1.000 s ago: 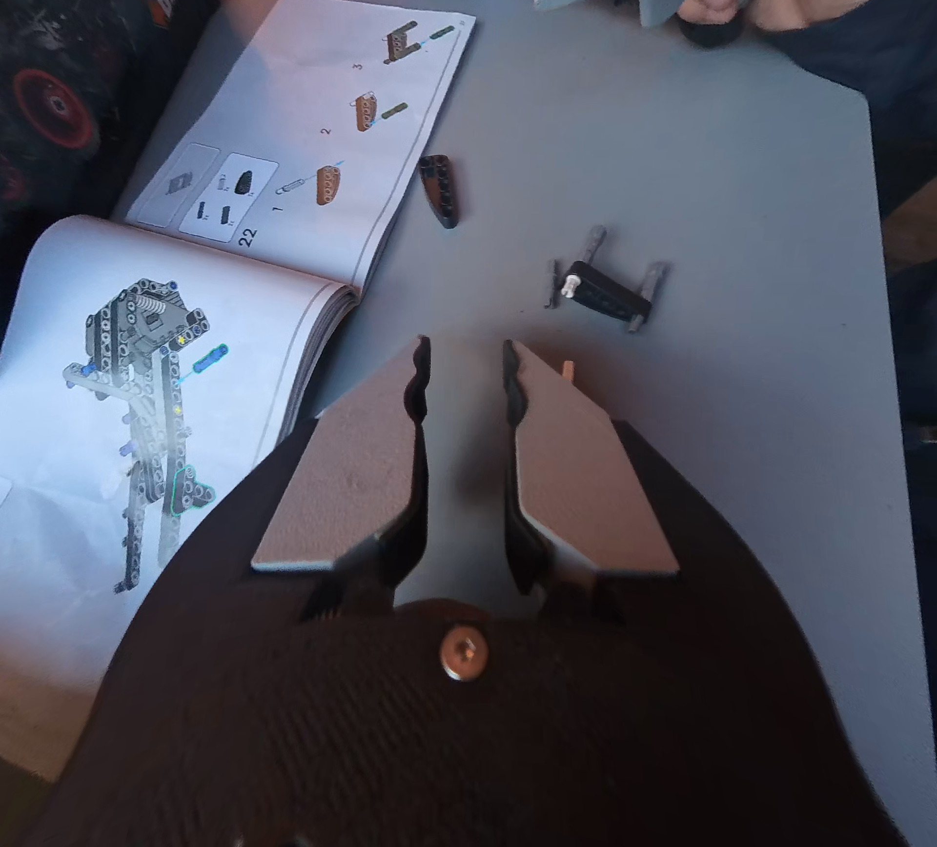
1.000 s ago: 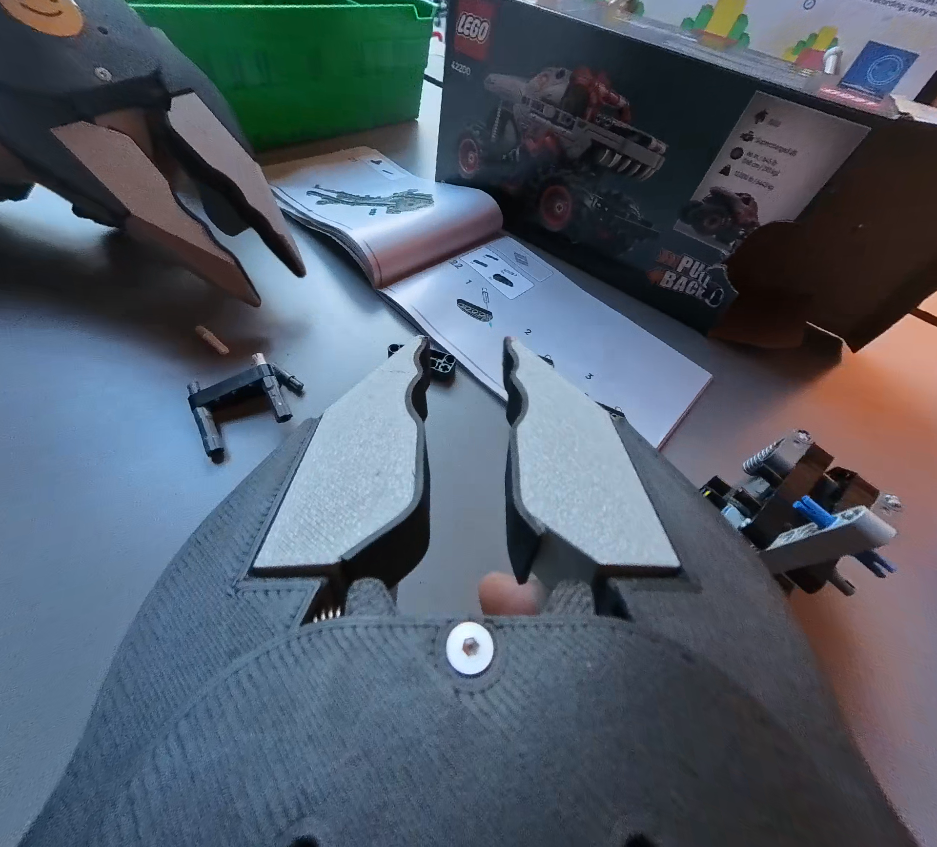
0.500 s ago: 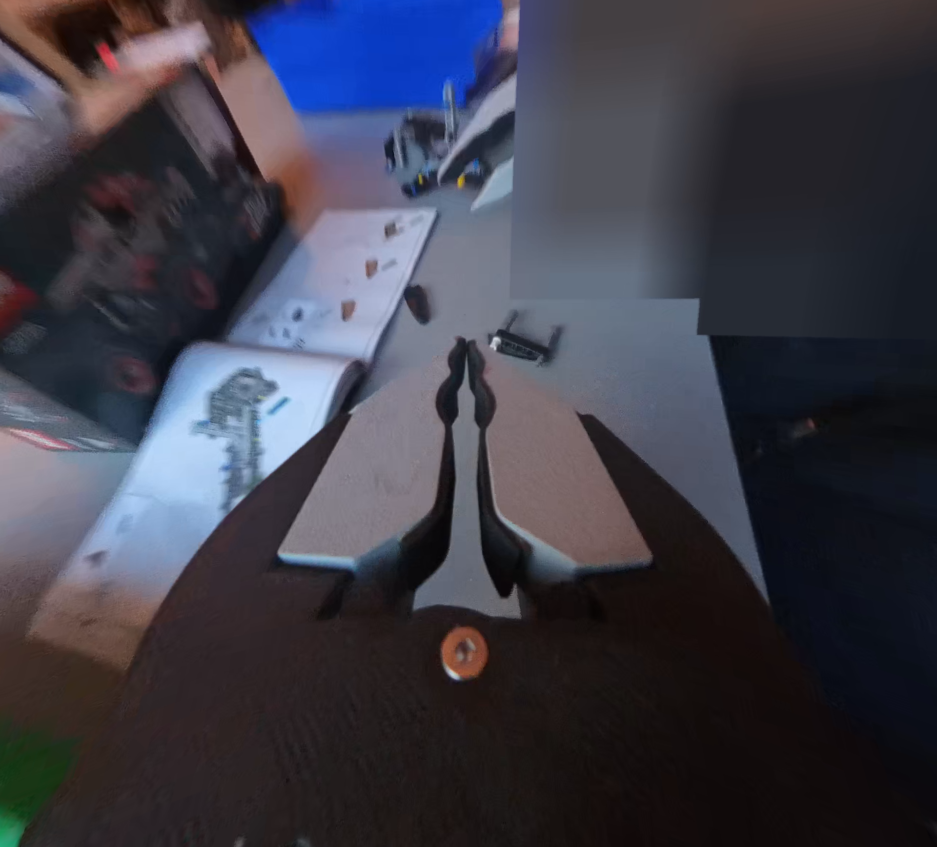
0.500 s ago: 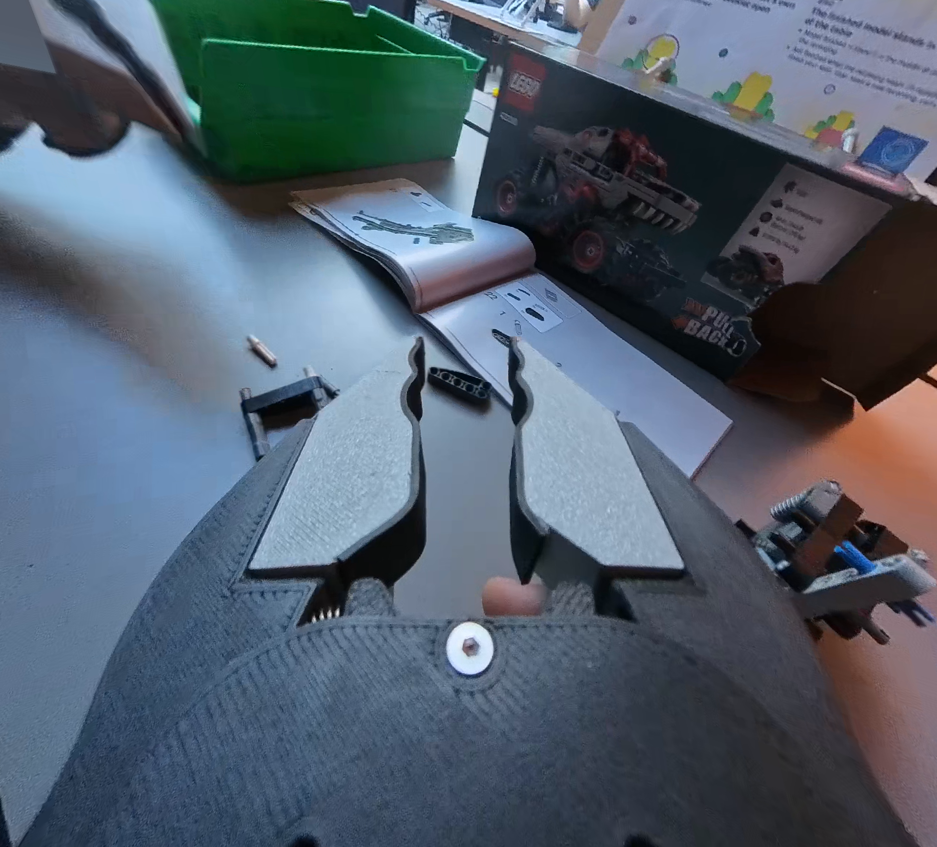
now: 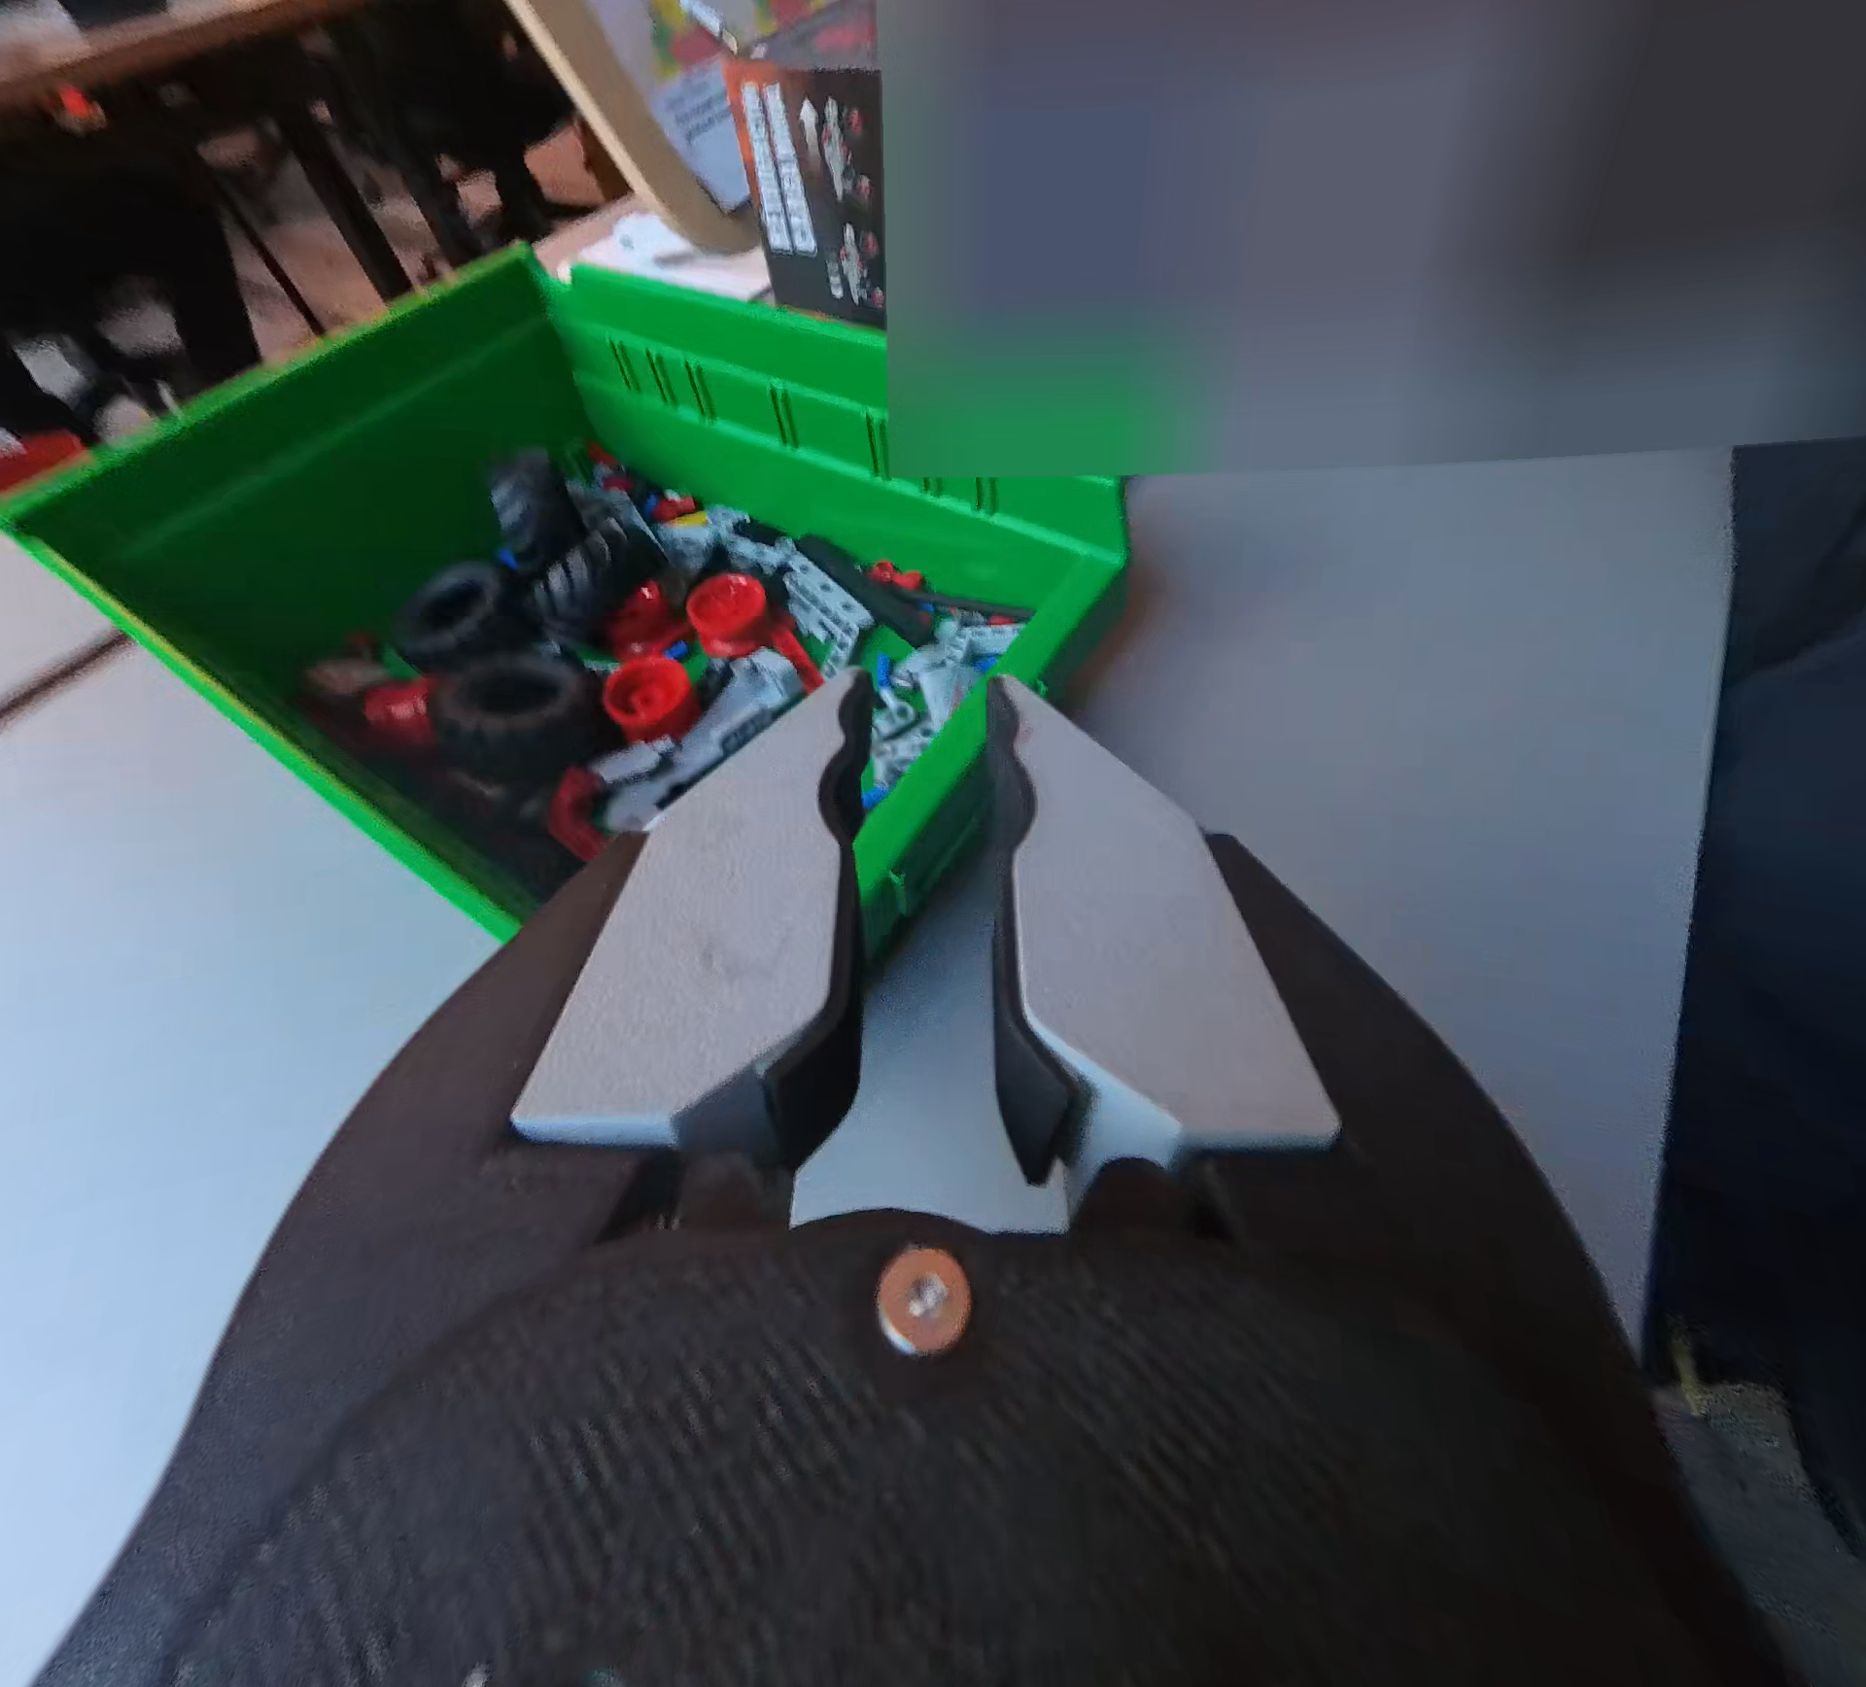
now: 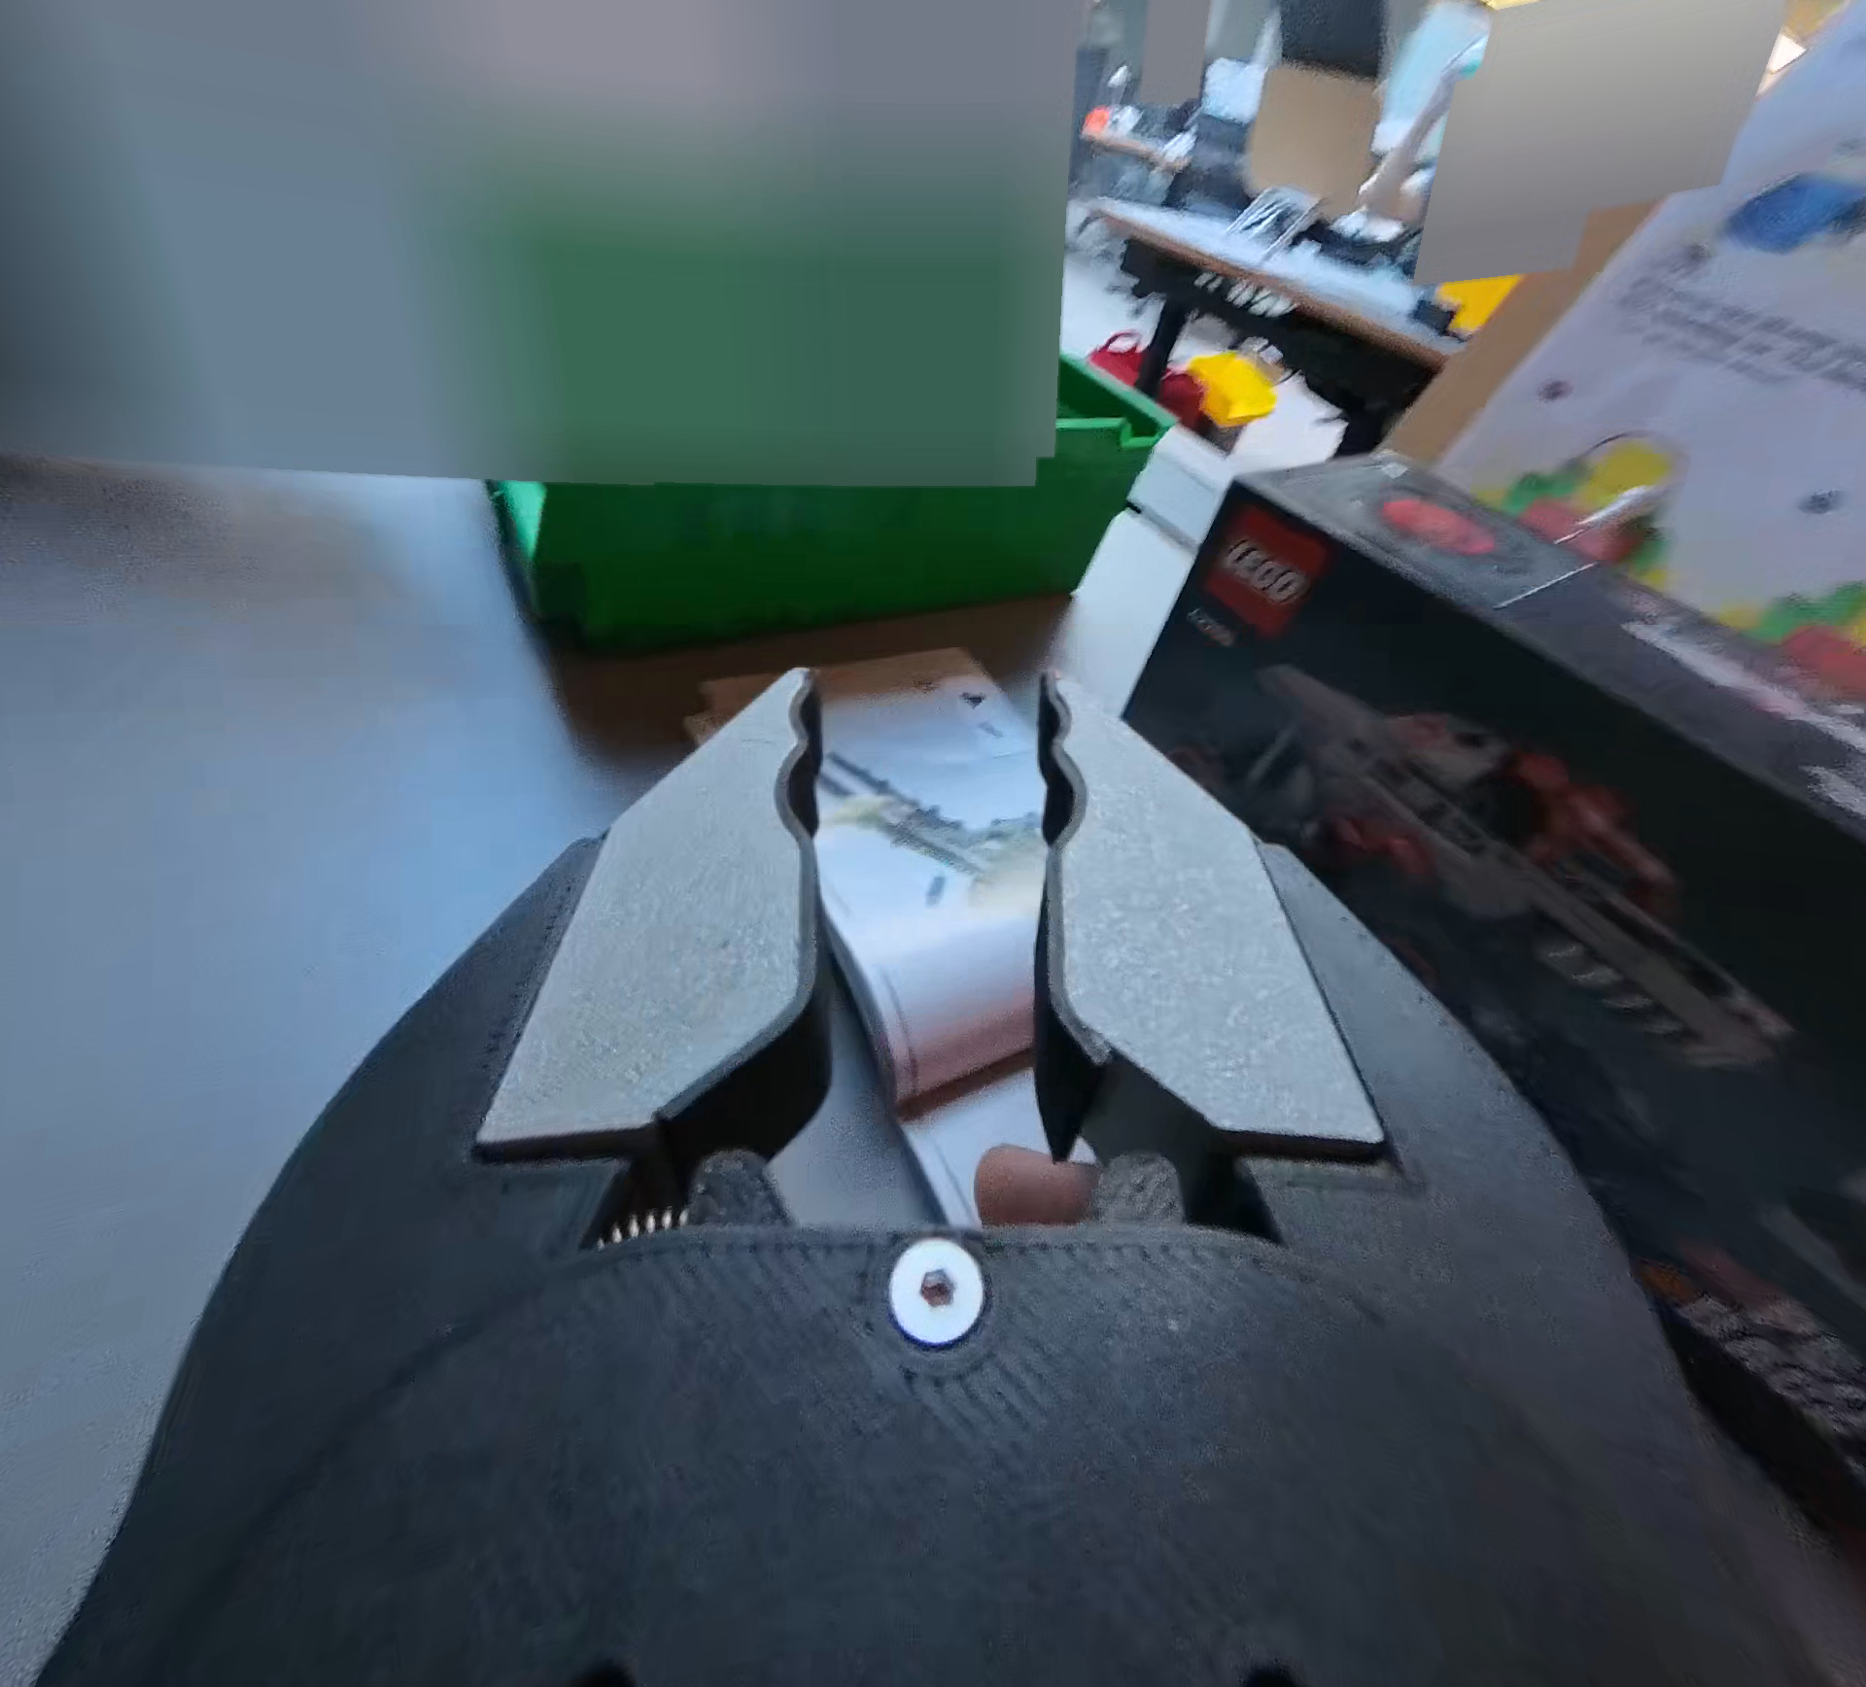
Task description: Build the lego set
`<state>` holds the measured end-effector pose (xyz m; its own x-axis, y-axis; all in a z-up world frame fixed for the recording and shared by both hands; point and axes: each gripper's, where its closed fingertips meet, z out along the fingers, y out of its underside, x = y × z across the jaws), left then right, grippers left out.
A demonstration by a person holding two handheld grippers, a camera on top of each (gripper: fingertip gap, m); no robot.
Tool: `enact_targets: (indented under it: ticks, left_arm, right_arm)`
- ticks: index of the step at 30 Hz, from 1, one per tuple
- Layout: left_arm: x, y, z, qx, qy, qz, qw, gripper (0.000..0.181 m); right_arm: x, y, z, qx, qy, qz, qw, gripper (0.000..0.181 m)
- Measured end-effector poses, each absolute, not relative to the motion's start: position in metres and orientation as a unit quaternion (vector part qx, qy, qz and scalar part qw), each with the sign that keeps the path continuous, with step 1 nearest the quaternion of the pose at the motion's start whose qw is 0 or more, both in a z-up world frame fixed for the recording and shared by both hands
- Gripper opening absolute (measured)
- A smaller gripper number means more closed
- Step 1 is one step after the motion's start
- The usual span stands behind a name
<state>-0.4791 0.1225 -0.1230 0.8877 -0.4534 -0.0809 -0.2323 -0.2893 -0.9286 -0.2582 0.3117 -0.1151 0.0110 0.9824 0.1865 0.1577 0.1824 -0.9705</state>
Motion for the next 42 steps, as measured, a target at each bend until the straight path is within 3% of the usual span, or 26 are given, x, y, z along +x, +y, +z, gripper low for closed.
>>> enact_targets:
  ticks: [7, 12, 16, 21, 25, 31, 33, 37, 42]
  left_arm:
    - [-0.468, 0.099, -0.149, -0.798, 0.095, -0.126, 0.581, 0.020]
    - [-0.467, 0.092, -0.170, -0.809, 0.078, -0.071, 0.579, 0.019]
    - [-0.469, 0.098, -0.145, -0.770, 0.090, -0.053, 0.630, 0.008]
    - [-0.494, 0.104, -0.103, -0.741, 0.072, -0.023, 0.668, 0.011]
    - [-0.484, 0.118, -0.117, -0.803, 0.124, -0.074, 0.578, 0.044]
    - [-0.476, 0.133, -0.179, -0.871, 0.243, -0.063, 0.423, 0.044]
    - [-0.478, 0.131, -0.202, -0.891, 0.252, -0.069, 0.370, 0.058]
    - [-0.484, 0.132, -0.202, -0.886, 0.259, -0.050, 0.381, 0.035]
    - [-0.474, 0.126, -0.196, -0.864, 0.262, -0.080, 0.423, 0.036]
  right_arm:
    - [-0.238, 0.309, -0.109, -0.512, -0.565, 0.428, 0.484, 0.043]
    - [-0.216, 0.304, -0.093, -0.480, -0.551, 0.405, 0.549, 0.032]
    - [-0.213, 0.310, -0.115, -0.511, -0.543, 0.410, 0.524, 0.033]
    - [-0.207, 0.322, -0.121, -0.522, -0.537, 0.383, 0.541, 0.034]
    - [-0.205, 0.334, -0.126, -0.538, -0.528, 0.362, 0.548, 0.034]
    - [-0.204, 0.356, -0.142, -0.567, -0.519, 0.342, 0.540, 0.035]
    - [-0.203, 0.360, -0.147, -0.572, -0.521, 0.337, 0.536, 0.036]
    - [-0.197, 0.367, -0.156, -0.580, -0.516, 0.318, 0.544, 0.035]
    - [-0.196, 0.374, -0.159, -0.582, -0.516, 0.285, 0.560, 0.035]
